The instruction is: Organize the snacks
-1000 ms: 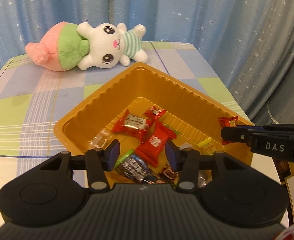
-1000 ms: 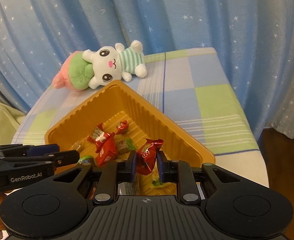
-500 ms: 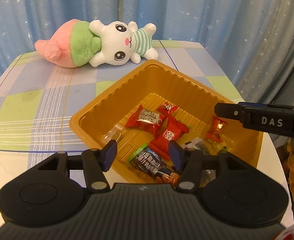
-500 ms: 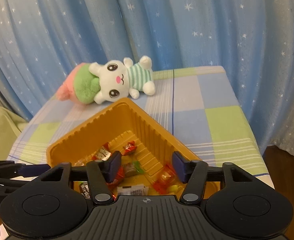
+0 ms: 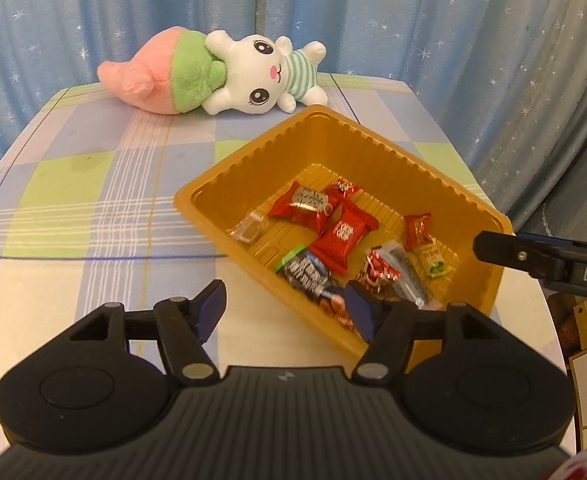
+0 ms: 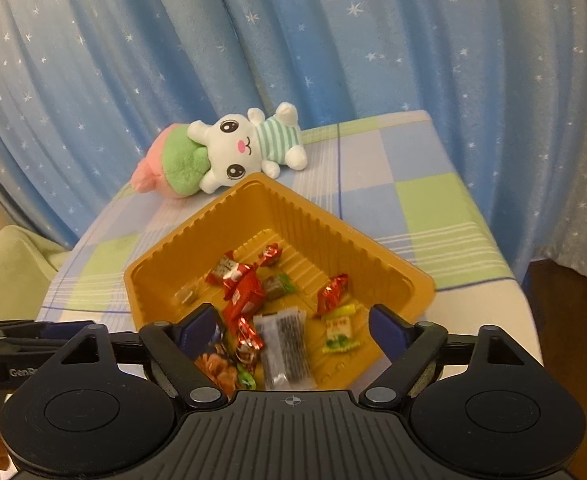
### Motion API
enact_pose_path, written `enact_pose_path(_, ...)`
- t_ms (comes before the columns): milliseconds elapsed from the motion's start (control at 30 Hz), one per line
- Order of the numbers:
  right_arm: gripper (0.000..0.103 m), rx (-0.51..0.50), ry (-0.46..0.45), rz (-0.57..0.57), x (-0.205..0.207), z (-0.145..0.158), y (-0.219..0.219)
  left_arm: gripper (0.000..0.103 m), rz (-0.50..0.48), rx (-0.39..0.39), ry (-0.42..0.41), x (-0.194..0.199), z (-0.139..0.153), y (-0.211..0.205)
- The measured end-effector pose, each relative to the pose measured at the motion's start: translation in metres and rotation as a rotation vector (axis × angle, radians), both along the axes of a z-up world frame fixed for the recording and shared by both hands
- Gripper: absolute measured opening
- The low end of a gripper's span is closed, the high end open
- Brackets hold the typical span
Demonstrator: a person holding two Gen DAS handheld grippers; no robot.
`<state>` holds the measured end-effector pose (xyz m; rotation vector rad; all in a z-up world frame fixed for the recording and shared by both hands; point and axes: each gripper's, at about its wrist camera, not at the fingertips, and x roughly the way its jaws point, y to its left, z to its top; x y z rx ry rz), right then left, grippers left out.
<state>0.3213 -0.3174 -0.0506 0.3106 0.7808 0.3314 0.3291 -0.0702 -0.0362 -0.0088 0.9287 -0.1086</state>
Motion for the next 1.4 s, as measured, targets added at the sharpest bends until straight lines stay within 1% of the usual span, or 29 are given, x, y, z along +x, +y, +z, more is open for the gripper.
enact_pose_path(167,0.087,-0.038,-0.011,0.014,-0.025,0.007,0.003,0.065,0.001,0.017,0.000,-0.024,0.008,0.005)
enact_pose_path(300,0.088,-0.018,0.003,0.037,-0.045,0.012,0.007,0.070,0.015,0.042,-0.006,-0.046,0.014,0.010)
enact_pose_path(567,0.088,-0.006,0.038,0.120,-0.084,0.012,0.026,0.070,0.058,0.059,0.010,-0.095,0.016,0.022)
enact_pose_path(967,0.088,-0.061,0.089,0.209,-0.139,-0.002,0.047,0.070,0.148,0.047,0.066,-0.165,0.005,0.042)
enact_pose_path(1167,0.088,-0.090,0.107,0.252,-0.159,-0.008,0.057,0.070,0.177,0.036,0.066,-0.194,0.004,0.046)
enact_pose_path(1400,0.088,-0.098,0.110,0.278,-0.178,-0.006,0.065,0.070,0.178,0.032,0.057,-0.216,0.006,0.045)
